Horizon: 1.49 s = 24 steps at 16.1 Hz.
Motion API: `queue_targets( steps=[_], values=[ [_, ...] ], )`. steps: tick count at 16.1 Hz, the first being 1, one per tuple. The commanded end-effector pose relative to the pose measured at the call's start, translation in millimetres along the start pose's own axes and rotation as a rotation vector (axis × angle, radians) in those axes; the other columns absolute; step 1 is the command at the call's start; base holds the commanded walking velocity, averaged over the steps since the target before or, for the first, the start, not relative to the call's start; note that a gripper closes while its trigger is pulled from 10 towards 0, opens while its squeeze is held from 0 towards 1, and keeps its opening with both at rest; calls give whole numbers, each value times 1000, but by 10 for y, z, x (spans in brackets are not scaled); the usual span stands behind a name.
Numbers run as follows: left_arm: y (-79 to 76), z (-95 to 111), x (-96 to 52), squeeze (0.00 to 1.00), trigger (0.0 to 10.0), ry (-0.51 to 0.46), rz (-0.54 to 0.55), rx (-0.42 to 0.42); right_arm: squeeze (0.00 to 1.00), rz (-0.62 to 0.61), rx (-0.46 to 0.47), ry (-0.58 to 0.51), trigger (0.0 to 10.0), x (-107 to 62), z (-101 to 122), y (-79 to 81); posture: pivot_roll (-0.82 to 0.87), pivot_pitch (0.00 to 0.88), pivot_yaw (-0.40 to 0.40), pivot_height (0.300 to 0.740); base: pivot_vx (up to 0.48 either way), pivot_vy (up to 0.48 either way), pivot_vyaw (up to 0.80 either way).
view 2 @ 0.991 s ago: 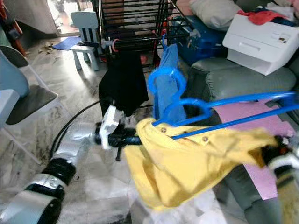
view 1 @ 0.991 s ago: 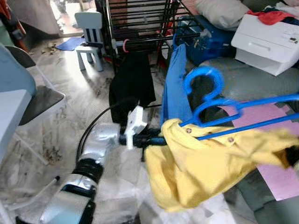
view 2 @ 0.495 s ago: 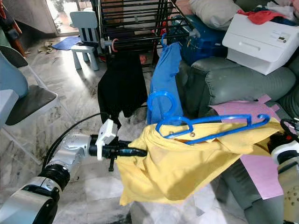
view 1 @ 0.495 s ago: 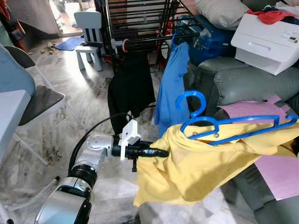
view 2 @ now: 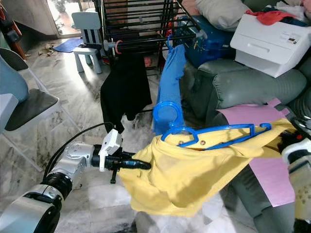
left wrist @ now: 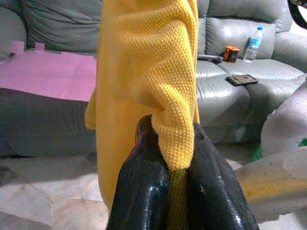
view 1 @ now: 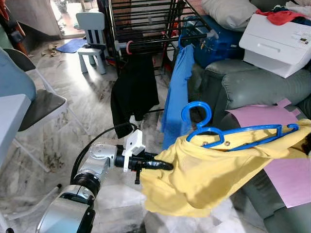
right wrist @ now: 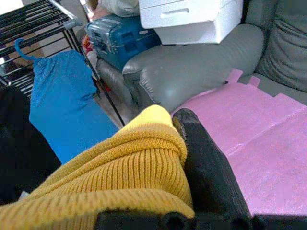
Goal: Hang hanger
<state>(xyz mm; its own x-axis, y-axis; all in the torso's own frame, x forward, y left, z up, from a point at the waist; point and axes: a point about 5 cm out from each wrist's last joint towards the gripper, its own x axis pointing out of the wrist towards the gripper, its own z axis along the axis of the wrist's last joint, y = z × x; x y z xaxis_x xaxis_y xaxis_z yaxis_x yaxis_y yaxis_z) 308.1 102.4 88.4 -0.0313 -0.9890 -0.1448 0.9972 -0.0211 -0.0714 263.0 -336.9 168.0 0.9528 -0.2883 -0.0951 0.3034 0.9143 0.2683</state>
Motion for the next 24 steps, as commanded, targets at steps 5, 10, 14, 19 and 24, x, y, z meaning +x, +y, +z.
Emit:
queue_targets(
  steps=[5, 10, 14, 19, 24],
  values=[
    [131, 231, -36, 0, 0, -160, 16, -112, 0, -87, -33, 53, 0, 113, -134, -135, -21, 0, -7, 740, 0, 0, 0],
    [92, 232, -38, 0, 0, -182, -82, -258, 0, -123, -15, 62, 0, 209, -162, -200, -21, 0, -9, 740, 0, 0, 0],
    [-18, 144, -4, 0, 0, -78, -160, -318, 0, -123, -32, 55, 0, 341, -42, -249, -23, 0, -7, 740, 0, 0, 0],
    [-46, -13, -33, 0, 0, 31, -127, -235, 0, -41, -87, 4, 0, 463, 175, -50, -21, 0, -15, 740, 0, 0, 0],
    [133, -142, -78, 0, 0, 148, 276, -111, 0, 141, -244, -63, 0, 262, 374, 361, -34, 0, -9, 740, 0, 0, 0]
  ],
)
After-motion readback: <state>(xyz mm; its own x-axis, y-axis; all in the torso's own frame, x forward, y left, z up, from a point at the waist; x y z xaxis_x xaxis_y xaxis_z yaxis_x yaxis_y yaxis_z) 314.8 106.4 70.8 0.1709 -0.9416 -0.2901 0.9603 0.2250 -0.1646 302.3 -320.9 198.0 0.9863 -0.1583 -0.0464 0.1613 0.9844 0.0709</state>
